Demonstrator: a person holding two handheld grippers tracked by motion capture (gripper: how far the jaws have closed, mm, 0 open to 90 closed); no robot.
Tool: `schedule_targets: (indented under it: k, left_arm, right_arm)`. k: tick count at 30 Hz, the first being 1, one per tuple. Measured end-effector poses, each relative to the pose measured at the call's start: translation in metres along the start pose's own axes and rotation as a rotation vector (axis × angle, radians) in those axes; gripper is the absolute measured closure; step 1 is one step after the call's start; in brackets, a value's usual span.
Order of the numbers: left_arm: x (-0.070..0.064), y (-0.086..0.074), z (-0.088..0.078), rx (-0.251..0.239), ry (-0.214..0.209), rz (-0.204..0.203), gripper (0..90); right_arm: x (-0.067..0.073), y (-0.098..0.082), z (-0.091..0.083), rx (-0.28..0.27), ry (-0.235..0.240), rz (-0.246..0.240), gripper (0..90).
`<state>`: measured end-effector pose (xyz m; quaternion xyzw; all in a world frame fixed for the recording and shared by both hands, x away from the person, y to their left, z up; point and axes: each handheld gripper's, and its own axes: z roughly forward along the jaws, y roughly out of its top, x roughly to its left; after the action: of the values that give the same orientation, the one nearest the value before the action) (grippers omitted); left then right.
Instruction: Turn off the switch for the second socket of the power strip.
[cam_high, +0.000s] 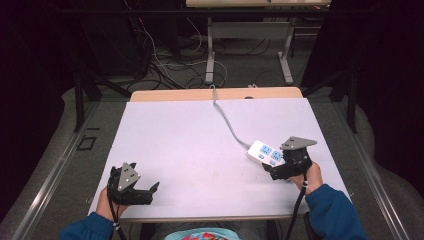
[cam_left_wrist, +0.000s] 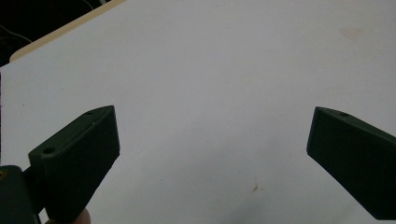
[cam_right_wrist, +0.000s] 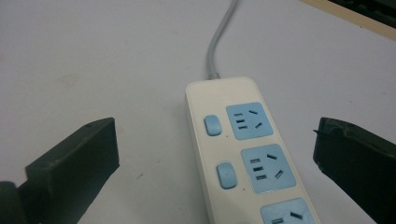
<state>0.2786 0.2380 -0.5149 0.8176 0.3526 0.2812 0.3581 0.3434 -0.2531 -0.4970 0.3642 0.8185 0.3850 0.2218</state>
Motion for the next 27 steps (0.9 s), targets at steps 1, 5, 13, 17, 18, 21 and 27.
schedule_targets:
  k: [1,5,13,17,18,21,27]
  left_arm:
    - [0.000,0.000,0.000,0.005,-0.005,-0.007,2.3]
    - [0.000,0.000,-0.001,0.005,-0.002,-0.005,2.3]
    - [0.000,0.000,-0.001,0.002,0.001,0.000,2.3]
    - [0.000,0.000,-0.001,0.003,0.001,0.001,2.3]
    - [0.000,0.000,-0.001,0.002,0.002,0.002,2.3]
    - [0.000,0.000,-0.001,-0.002,0.003,0.000,2.3]
    - [0.000,0.000,-0.001,-0.003,0.003,0.001,2.3]
  right_arm:
    - [0.002,0.000,-0.001,0.005,0.006,0.001,0.0]
    - [0.007,0.000,-0.003,-0.007,0.009,-0.008,0.0]
    - [0.021,-0.001,-0.009,-0.017,0.031,-0.039,0.0]
    - [0.029,-0.003,-0.011,-0.018,0.041,-0.047,0.0]
    - [0.031,-0.004,-0.012,-0.015,0.045,-0.048,0.0]
    - [0.035,-0.006,-0.014,-0.013,0.054,-0.058,0.0]
    - [0.042,-0.012,-0.015,-0.015,0.056,-0.071,0.0]
